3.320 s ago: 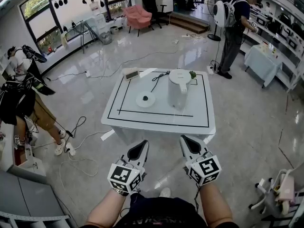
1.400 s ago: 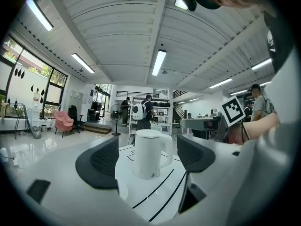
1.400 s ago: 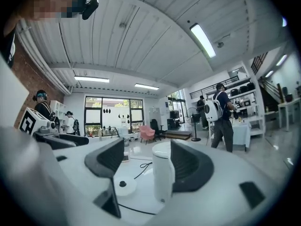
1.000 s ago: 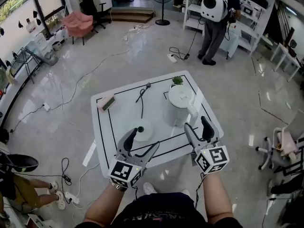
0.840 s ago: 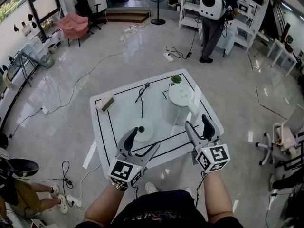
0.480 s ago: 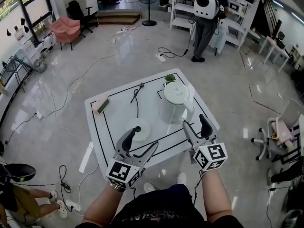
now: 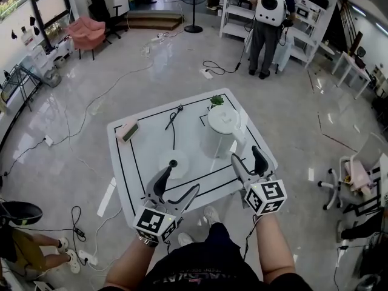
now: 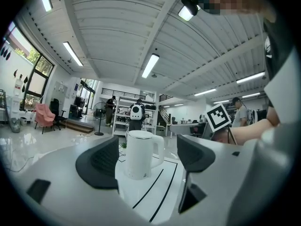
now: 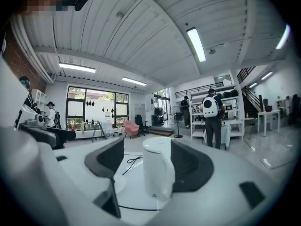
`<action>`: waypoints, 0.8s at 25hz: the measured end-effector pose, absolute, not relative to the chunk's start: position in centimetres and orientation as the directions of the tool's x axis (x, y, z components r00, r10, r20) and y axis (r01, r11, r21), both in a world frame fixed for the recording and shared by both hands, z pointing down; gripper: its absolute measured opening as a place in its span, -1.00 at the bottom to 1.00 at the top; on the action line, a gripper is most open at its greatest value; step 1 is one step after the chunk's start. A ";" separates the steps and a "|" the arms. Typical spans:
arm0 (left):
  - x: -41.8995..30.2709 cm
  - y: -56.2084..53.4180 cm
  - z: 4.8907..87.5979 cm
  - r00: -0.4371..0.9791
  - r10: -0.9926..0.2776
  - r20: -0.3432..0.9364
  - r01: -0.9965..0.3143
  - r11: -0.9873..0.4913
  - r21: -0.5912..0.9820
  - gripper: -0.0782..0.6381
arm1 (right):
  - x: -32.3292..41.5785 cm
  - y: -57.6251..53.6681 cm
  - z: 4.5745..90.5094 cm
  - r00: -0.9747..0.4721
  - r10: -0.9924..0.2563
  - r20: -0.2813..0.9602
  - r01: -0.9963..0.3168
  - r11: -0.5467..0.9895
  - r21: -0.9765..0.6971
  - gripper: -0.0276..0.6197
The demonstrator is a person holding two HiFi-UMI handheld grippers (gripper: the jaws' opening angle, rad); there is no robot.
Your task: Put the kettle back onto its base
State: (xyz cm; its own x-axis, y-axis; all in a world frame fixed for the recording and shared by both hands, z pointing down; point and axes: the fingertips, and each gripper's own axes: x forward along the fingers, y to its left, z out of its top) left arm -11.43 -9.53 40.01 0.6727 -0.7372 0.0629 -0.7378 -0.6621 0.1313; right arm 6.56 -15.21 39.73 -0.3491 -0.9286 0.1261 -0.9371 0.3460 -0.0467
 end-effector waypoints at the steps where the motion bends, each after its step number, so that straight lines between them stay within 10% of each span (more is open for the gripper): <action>1: -11.4 -9.7 40.0 0.669 -0.741 0.065 -0.742 -0.658 0.128 0.26 | 6.7 -15.5 39.9 -0.352 -0.927 0.133 -0.936 0.349 -0.046 -0.01; 20: -6.9 -16.0 42.3 0.642 -0.757 0.122 -0.766 -0.626 0.150 0.26 | 9.7 -23.1 47.1 -0.424 -0.852 0.307 -0.904 0.421 -0.078 -0.01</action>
State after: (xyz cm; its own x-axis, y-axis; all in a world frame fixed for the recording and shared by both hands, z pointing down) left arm -6.86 -16.01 42.30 0.6422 -0.7567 0.1224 -0.7656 -0.6255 0.1503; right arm 9.68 -23.11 47.10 -0.4238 -0.8522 0.3067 -0.9035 0.4214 -0.0776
